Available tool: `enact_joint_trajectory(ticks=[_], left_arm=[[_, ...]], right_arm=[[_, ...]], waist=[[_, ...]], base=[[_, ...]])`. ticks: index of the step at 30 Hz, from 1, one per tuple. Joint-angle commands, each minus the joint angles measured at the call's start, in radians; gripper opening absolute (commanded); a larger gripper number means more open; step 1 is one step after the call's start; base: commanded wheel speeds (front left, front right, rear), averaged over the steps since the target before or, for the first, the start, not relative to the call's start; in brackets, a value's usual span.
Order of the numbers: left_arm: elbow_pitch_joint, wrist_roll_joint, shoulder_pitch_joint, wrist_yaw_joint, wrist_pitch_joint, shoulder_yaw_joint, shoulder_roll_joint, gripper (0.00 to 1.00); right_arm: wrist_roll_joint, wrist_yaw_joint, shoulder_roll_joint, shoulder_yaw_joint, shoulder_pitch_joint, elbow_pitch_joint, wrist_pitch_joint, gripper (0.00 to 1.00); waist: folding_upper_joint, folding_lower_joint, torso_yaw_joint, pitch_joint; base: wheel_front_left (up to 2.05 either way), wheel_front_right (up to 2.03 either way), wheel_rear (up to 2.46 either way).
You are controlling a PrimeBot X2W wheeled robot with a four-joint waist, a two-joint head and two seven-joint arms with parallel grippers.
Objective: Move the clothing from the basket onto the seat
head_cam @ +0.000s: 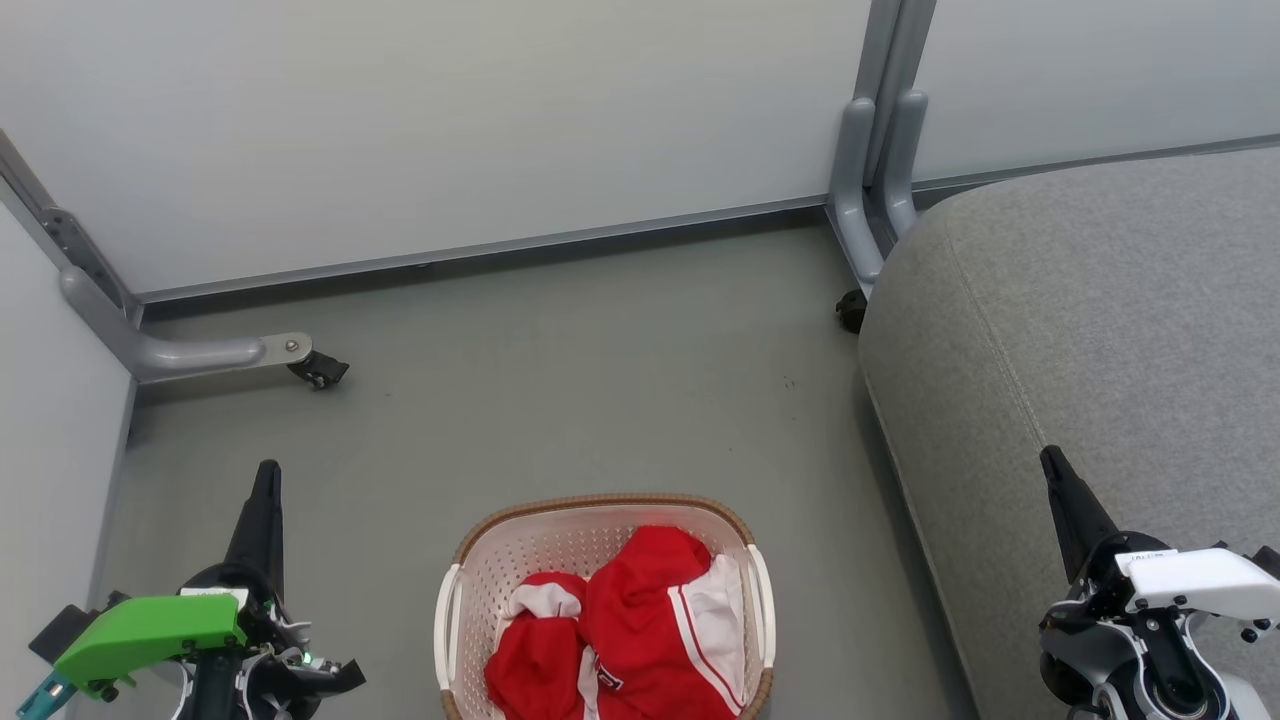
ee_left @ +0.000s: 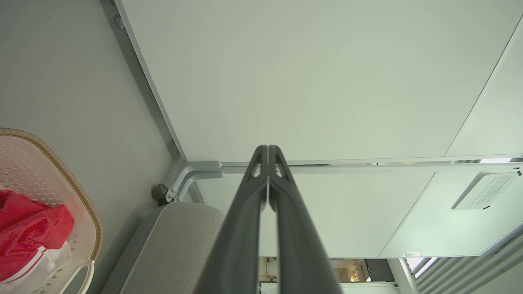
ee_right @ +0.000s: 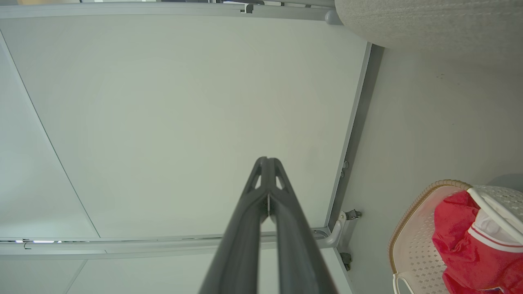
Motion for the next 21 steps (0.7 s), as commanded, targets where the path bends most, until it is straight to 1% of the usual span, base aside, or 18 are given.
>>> enact_joint_trajectory(ticks=[1, 11, 12, 13, 14, 15, 16, 17, 21], left_arm=[[-0.002, -0.003, -0.010, -0.007, 0.003, 0.002, 0.006, 0.00], [-0.002, -0.003, -0.011, -0.007, 0.003, 0.002, 0.006, 0.00], [-0.002, -0.003, -0.011, -0.007, 0.003, 0.002, 0.006, 1.00], [0.004, 0.000, 0.001, 0.000, -0.001, -0.001, -0.001, 1.00], [0.009, 0.000, 0.004, 0.001, -0.002, -0.001, -0.002, 0.00], [0.021, 0.000, 0.014, 0.001, -0.001, -0.002, -0.005, 1.00], [0.027, 0.001, 0.019, 0.001, -0.003, -0.004, -0.006, 0.00], [0.026, 0.002, 0.021, 0.001, -0.007, -0.006, -0.007, 1.00], [0.010, 0.012, 0.024, 0.001, -0.027, -0.012, -0.006, 1.00]], right_arm=[[-0.001, 0.000, -0.003, -0.001, -0.009, 0.002, 0.000, 0.00], [-0.001, 0.000, -0.003, -0.001, -0.009, 0.002, 0.000, 0.00], [-0.001, 0.000, -0.003, -0.001, -0.009, 0.002, 0.000, 1.00], [0.000, 0.000, 0.001, 0.000, 0.002, 0.003, 0.000, 1.00], [0.000, 0.000, 0.003, 0.001, 0.005, 0.008, -0.001, 0.00], [0.000, 0.000, 0.007, 0.002, 0.015, 0.021, 0.000, 1.00], [-0.001, 0.000, 0.009, 0.004, 0.020, 0.026, -0.002, 0.00], [-0.002, 0.000, 0.010, 0.007, 0.022, 0.028, -0.006, 1.00], [-0.015, 0.000, 0.009, 0.020, 0.025, 0.019, -0.026, 1.00]], waist=[[0.0000, 0.0000, 0.000, 0.000], [0.0000, 0.0000, 0.000, 0.000], [0.0000, 0.0000, 0.000, 0.000], [0.0000, 0.0000, 0.000, 0.000], [0.0000, 0.0000, 0.000, 0.000], [0.0000, 0.0000, 0.000, 0.000], [0.0000, 0.0000, 0.000, 0.000], [0.0000, 0.0000, 0.000, 0.001], [0.0000, 0.0000, 0.001, 0.001]], base=[[0.00, 0.00, 0.00], [0.00, 0.00, 0.00], [0.00, 0.00, 0.00], [0.00, 0.00, 0.00], [0.00, 0.00, 0.00], [0.00, 0.00, 0.00], [0.00, 0.00, 0.00], [0.00, 0.00, 0.00], [0.00, 0.00, 0.00]])
